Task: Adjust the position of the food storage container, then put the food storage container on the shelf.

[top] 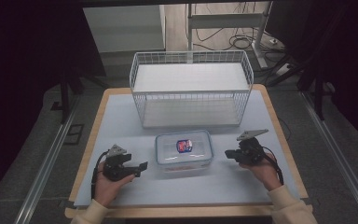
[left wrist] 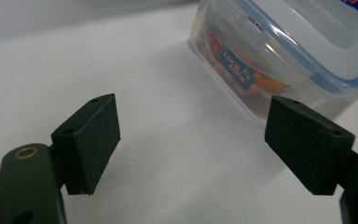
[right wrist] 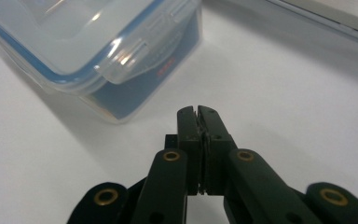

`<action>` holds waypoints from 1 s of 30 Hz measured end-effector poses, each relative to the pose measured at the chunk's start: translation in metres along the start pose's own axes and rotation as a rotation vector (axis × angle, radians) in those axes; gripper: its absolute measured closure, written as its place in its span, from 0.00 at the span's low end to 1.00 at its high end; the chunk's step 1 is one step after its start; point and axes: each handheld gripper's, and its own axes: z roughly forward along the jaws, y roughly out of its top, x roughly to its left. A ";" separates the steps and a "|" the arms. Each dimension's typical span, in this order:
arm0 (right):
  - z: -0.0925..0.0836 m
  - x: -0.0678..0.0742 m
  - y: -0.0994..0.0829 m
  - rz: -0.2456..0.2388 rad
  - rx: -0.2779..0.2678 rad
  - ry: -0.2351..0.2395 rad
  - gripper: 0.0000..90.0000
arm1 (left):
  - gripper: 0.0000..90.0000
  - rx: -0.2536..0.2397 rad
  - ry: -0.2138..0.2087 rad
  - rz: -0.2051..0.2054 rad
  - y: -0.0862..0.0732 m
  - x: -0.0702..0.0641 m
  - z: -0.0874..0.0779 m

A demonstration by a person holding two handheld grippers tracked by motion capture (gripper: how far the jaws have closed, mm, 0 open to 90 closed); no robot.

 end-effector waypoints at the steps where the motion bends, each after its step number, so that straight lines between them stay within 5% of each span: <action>1: 0.000 -0.001 -0.001 0.002 0.000 0.000 0.97 | 0.20 0.002 0.002 -0.007 0.001 0.000 0.000; 5: 0.000 -0.001 -0.001 0.003 0.004 0.005 0.92 | 0.20 -0.002 0.009 -0.009 0.010 0.000 0.001; 6: 0.001 -0.001 -0.001 0.002 0.002 0.000 0.86 | 0.20 -0.008 0.009 -0.012 0.014 0.001 0.001; 7: 0.000 0.001 0.000 0.000 -0.002 -0.006 0.69 | 0.20 -0.008 -0.002 -0.025 0.019 0.001 0.000; 8: 0.000 0.001 0.000 0.000 -0.002 -0.006 0.69 | 0.20 -0.008 -0.002 -0.025 0.019 0.001 0.000; 10: -0.002 0.001 0.003 0.014 -0.018 -0.014 0.49 | 0.19 -0.006 -0.022 -0.043 0.023 0.001 -0.001; 15: -0.008 -0.002 0.008 0.061 -0.059 0.015 0.32 | 0.19 -0.013 -0.068 -0.096 0.030 0.003 -0.006; 30: -0.014 -0.001 0.019 0.122 -0.140 0.103 0.23 | 0.15 0.010 -0.176 -0.158 0.054 -0.008 0.013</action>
